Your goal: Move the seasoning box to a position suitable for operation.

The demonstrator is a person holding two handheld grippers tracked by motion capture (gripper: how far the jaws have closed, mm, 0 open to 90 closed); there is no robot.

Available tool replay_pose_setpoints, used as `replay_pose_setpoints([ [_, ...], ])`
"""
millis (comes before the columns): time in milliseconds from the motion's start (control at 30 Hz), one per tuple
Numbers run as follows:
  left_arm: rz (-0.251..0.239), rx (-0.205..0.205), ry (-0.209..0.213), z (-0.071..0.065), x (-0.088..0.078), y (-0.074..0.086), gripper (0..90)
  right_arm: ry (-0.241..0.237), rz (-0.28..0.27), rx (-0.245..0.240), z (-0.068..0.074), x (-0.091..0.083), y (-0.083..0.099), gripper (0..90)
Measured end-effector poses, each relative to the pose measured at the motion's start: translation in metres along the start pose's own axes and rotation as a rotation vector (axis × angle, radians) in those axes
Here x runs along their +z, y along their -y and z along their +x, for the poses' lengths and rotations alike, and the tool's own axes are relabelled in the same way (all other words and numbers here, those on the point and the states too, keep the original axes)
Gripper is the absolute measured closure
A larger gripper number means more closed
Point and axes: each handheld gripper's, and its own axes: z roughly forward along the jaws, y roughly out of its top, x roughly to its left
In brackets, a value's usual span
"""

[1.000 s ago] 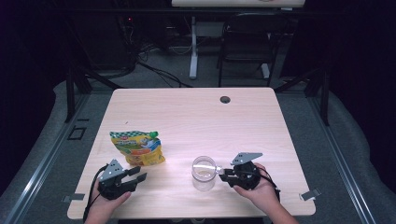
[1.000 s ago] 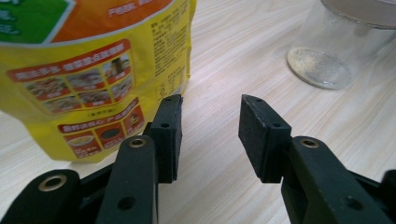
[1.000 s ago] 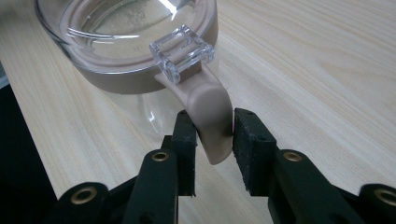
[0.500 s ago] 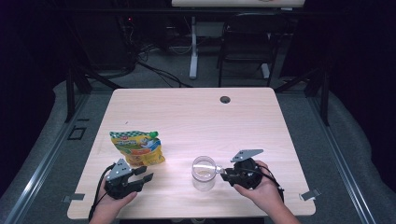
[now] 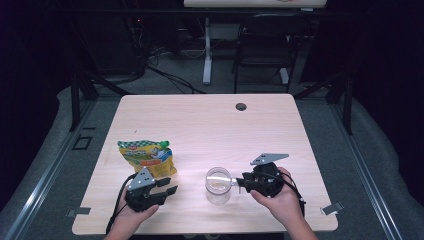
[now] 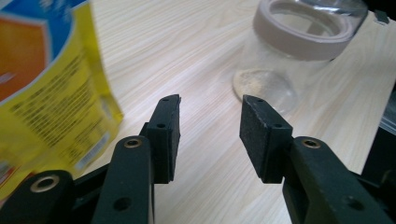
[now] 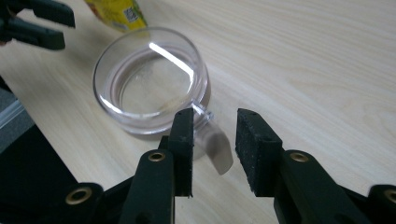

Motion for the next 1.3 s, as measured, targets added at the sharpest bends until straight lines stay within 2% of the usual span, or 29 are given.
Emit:
replay_pose_setpoints([
  [67,0.003,0.013,-0.009,-0.002,0.003,-0.007,56.2,0.013,-0.011,-0.002,0.001,-0.002,-0.004,66.9],
  [100,-0.005,0.004,0.004,-0.003,0.005,-0.009,56.6,0.019,-0.035,0.000,0.003,-0.003,-0.007,66.9],
  [167,-0.013,-0.007,0.032,-0.004,0.009,-0.016,59.1,0.006,-0.041,0.032,0.005,-0.004,-0.010,66.9],
  [233,-0.018,-0.009,0.040,-0.006,0.013,-0.022,59.3,-0.002,-0.061,0.057,0.006,-0.004,-0.013,68.9],
  [367,-0.013,-0.001,0.067,-0.011,0.022,-0.036,62.0,-0.002,-0.069,0.101,0.009,-0.007,-0.016,73.9],
  [400,-0.011,0.006,0.076,-0.013,0.025,-0.039,63.2,0.030,-0.054,0.095,0.010,-0.006,-0.016,76.4],
  [533,-0.008,0.018,0.088,-0.017,0.032,-0.046,66.0,0.029,-0.052,0.104,0.011,-0.004,-0.013,77.1],
  [633,-0.016,0.010,0.110,-0.020,0.033,-0.046,69.6,0.038,-0.045,0.103,0.010,0.002,-0.009,78.3],
  [800,0.011,0.014,0.104,-0.020,0.037,-0.041,75.4,0.040,-0.021,0.115,0.009,0.008,-0.005,82.3],
  [967,0.036,0.020,0.112,-0.020,0.039,-0.036,77.6,0.005,-0.005,0.108,0.008,0.009,-0.008,84.5],
  [1300,0.052,0.039,0.130,-0.026,0.041,-0.035,80.7,-0.005,-0.008,0.106,0.004,0.010,-0.006,85.3],
])
